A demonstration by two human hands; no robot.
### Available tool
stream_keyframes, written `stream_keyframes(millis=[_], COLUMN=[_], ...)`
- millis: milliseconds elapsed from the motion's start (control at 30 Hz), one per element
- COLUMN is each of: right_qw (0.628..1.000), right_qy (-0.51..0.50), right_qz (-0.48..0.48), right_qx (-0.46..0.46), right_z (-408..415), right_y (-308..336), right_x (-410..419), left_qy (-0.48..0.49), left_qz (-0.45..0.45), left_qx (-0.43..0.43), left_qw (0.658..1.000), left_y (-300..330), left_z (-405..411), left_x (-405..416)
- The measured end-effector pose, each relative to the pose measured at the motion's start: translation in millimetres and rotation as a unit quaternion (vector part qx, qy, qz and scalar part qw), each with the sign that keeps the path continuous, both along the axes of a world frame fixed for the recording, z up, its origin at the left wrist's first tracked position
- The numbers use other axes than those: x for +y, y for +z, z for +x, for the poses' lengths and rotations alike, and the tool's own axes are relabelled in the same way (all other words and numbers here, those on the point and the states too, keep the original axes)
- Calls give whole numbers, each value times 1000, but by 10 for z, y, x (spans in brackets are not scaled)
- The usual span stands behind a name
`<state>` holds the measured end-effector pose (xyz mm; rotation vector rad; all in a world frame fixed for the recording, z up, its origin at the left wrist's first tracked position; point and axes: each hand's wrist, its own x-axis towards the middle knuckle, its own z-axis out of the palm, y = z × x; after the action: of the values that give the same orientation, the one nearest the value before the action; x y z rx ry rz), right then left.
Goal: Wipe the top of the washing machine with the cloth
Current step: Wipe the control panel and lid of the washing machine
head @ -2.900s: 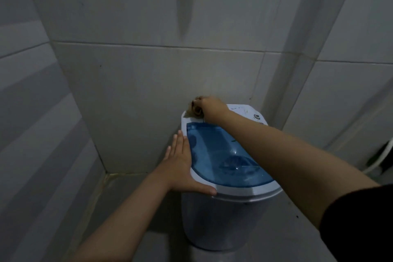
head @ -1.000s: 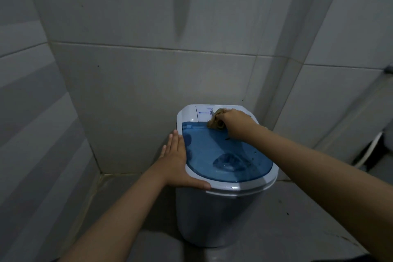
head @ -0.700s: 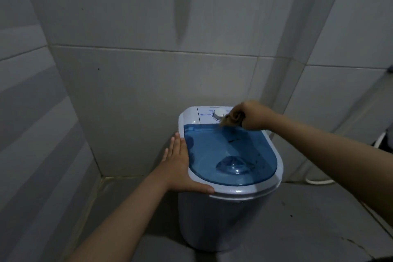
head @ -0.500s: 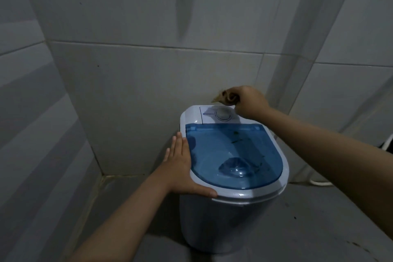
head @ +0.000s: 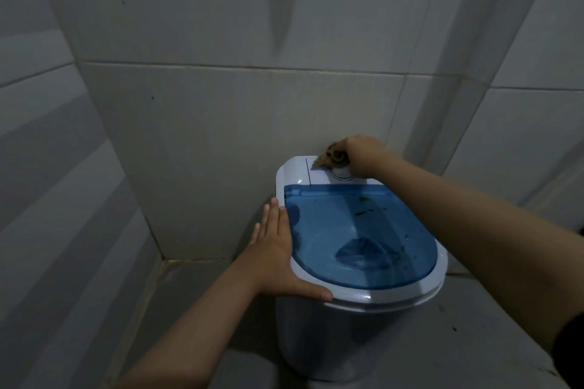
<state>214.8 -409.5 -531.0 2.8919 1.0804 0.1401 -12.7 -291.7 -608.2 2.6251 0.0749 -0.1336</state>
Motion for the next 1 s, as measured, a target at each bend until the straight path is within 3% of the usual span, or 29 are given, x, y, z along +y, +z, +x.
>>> stream_keyframes(millis=[267,733,867,1000], right_qw=[999,998,998,992], right_qy=[-51,19,13,-24], right_qz=[-6,-54,-45,-14], right_qx=[-4,-7,28,120], right_z=[2,-395,-435,-387], right_y=[12,-124,-22,198], right_x=[-268,-711,-845,-911], left_qy=[5,6,8,10], left_qz=[2,0,-2,-4], left_qx=[4,19,17,14], left_qw=[1000,1000,1000,1000], left_y=[26,72,79,75], left_z=[-16,-35,-46,-50], left_x=[-18,-33,-41,-34])
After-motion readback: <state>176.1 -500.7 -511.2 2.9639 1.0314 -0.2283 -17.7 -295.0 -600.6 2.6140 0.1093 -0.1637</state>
